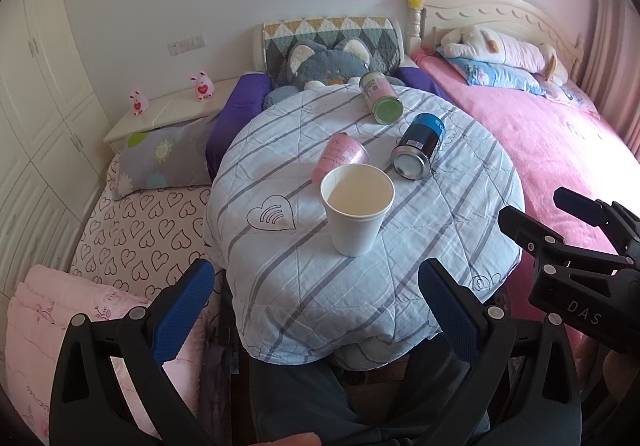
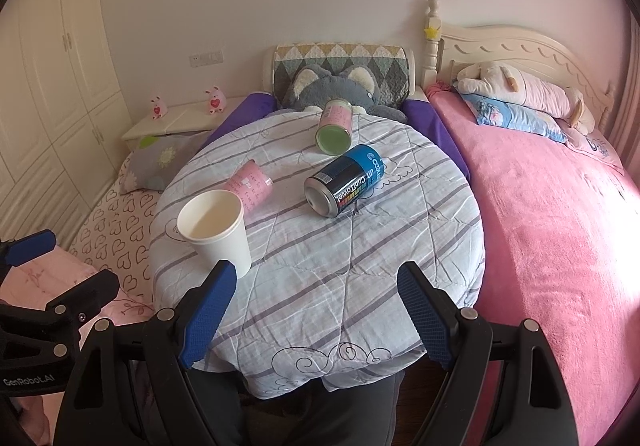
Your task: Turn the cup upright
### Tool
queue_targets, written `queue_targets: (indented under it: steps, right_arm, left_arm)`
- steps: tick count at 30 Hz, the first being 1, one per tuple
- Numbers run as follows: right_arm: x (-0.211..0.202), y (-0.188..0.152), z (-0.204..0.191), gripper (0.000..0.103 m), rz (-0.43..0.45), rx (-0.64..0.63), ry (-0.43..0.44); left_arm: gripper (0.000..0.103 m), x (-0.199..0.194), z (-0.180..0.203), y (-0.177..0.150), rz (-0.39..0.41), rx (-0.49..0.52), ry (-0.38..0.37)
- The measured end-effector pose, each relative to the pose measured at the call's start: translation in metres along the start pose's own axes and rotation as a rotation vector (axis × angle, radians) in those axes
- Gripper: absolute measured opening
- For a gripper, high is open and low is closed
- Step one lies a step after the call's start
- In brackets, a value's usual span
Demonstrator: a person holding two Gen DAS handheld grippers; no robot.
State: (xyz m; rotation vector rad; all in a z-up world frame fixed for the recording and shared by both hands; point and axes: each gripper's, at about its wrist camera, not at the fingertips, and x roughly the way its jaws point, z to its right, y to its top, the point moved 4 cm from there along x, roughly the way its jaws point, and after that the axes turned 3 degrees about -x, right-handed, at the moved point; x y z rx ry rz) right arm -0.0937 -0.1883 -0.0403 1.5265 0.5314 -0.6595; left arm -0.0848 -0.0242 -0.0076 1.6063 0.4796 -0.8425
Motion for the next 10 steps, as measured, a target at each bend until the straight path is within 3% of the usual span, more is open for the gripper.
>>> queue_targets:
  steps: [10]
  right_arm:
    - [0.0, 0.0006, -0.0003, 0.084, -0.001, 0.002, 0.002]
  left_arm:
    - [0.103, -0.004, -0.0012, 0.0018, 0.019, 0.001, -0.003]
